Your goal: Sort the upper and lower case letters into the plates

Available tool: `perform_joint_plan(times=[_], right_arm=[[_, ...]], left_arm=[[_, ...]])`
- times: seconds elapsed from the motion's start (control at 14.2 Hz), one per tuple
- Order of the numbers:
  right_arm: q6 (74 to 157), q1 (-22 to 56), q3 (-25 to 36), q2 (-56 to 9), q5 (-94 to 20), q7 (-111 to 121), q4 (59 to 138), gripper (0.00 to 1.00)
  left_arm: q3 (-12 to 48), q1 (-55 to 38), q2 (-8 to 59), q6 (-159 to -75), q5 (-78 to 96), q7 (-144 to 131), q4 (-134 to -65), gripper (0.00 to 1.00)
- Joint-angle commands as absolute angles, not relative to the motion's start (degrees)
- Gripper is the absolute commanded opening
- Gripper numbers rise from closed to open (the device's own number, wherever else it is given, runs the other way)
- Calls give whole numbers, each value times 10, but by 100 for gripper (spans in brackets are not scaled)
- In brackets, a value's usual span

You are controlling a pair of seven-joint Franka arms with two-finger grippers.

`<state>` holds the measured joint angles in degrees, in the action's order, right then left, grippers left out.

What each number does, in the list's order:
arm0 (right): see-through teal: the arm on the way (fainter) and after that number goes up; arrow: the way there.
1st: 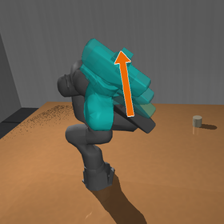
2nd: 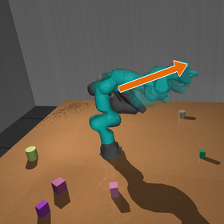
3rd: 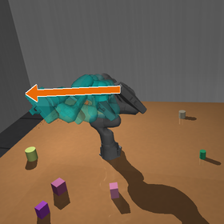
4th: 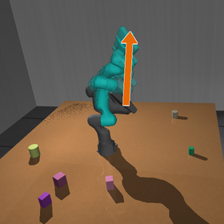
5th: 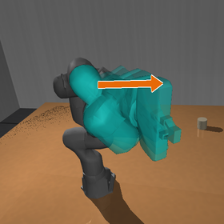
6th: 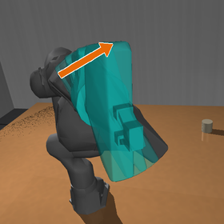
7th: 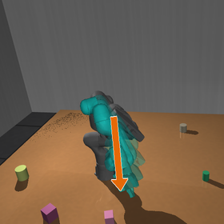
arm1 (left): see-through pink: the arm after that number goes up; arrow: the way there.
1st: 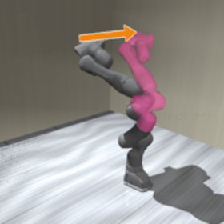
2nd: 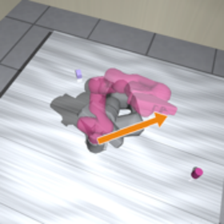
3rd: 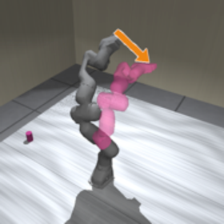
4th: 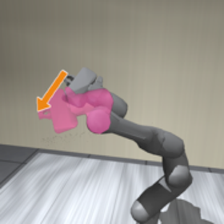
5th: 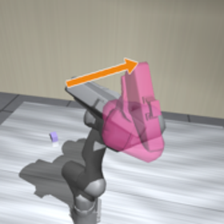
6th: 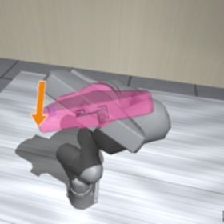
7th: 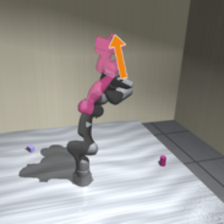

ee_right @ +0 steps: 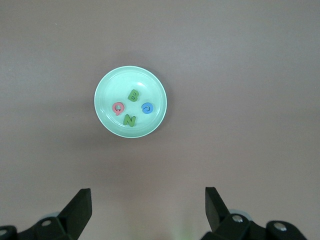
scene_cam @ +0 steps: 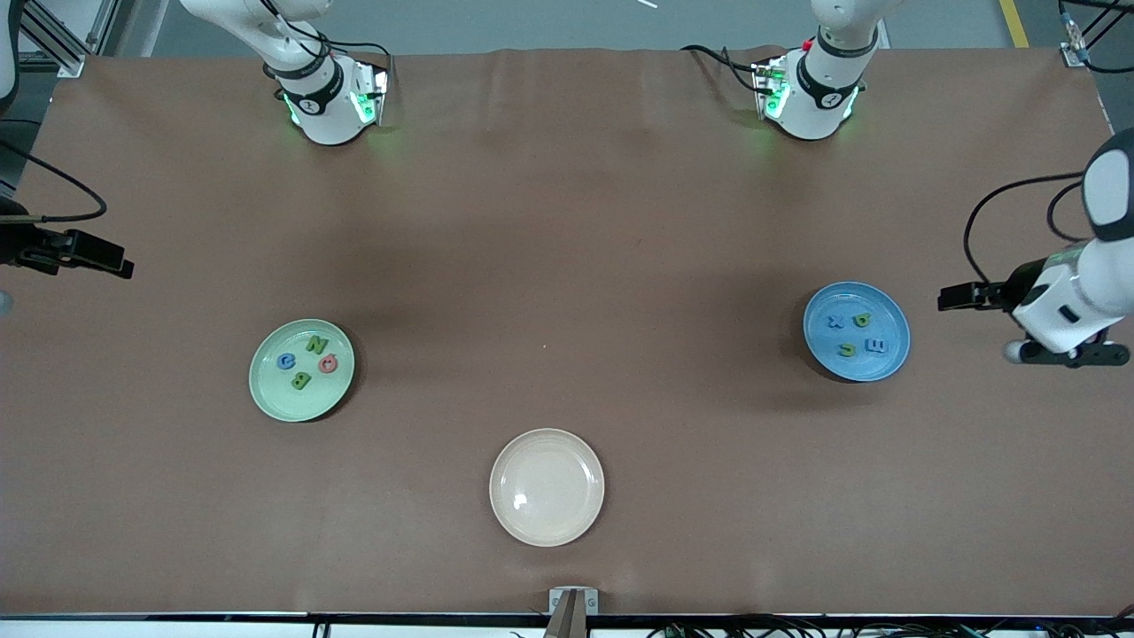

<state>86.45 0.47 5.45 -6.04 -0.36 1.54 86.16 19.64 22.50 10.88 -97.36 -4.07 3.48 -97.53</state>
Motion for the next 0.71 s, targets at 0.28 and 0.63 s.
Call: perform_joint_plan(times=[0.28, 0.63], right_arm=[[880, -18, 33, 5, 8, 10, 925, 100], [875, -22, 32, 24, 8, 10, 933, 100]], left_arm=[[10, 29, 11, -953, 7, 45, -984, 100], [-37, -8, -3, -952, 21, 47, -963, 100]])
